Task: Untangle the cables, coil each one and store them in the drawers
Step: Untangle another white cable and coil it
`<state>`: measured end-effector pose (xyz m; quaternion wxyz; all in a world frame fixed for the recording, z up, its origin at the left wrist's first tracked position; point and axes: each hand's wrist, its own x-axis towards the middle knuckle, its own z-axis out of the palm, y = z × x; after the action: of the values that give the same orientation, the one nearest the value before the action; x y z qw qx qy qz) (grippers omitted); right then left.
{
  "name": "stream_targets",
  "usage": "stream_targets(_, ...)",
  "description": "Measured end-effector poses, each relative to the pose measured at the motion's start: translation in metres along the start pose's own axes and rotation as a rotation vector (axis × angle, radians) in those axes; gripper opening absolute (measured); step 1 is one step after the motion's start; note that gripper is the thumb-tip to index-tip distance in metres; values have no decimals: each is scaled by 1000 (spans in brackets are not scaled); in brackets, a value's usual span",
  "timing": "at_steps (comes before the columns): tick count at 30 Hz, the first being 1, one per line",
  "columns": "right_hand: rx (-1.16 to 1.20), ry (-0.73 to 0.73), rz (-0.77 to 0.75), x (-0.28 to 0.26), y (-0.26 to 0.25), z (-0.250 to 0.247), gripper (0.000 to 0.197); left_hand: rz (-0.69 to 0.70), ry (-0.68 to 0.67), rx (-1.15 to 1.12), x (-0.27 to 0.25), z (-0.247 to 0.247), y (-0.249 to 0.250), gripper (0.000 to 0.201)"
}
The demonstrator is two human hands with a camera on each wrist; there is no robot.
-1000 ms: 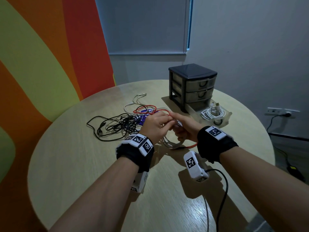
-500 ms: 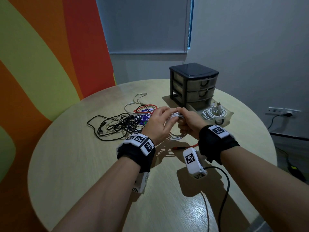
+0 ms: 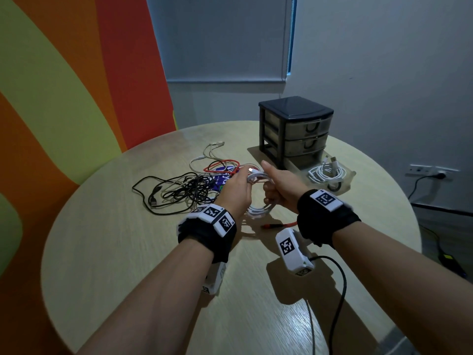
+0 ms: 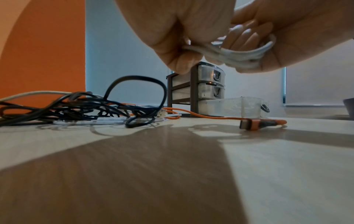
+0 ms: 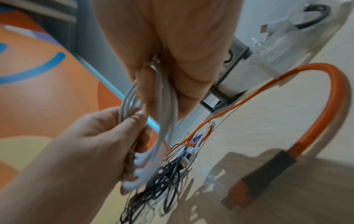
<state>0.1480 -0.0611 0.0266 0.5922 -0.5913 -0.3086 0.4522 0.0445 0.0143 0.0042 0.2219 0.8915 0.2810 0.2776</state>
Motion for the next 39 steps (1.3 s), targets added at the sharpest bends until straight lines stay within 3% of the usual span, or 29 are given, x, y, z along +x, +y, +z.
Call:
stream_targets(5, -65, -7, -90, 2, 3, 5, 41, -42, -53, 13, 0, -1, 0, 49)
stream_targets(9, -103, -33, -91, 0, 4, 4, 35, -68, -49, 63, 1, -2, 0, 43)
stream_targets(14, -22, -89, -16, 1, 7, -4, 18, -170, 10, 79, 3, -3, 0, 32)
stream_targets(21, 148, -126, 14, -1, 4, -9, 28, -245, 66, 62, 4, -5, 0, 24)
stream_targets(29, 187, -198, 32, 0, 4, -4, 51, -122, 60, -3, 1, -3, 1, 38)
stream_targets(39, 191, -178, 70, -2, -3, -4, 43, -82, 66, -9, 0, -4, 0, 31)
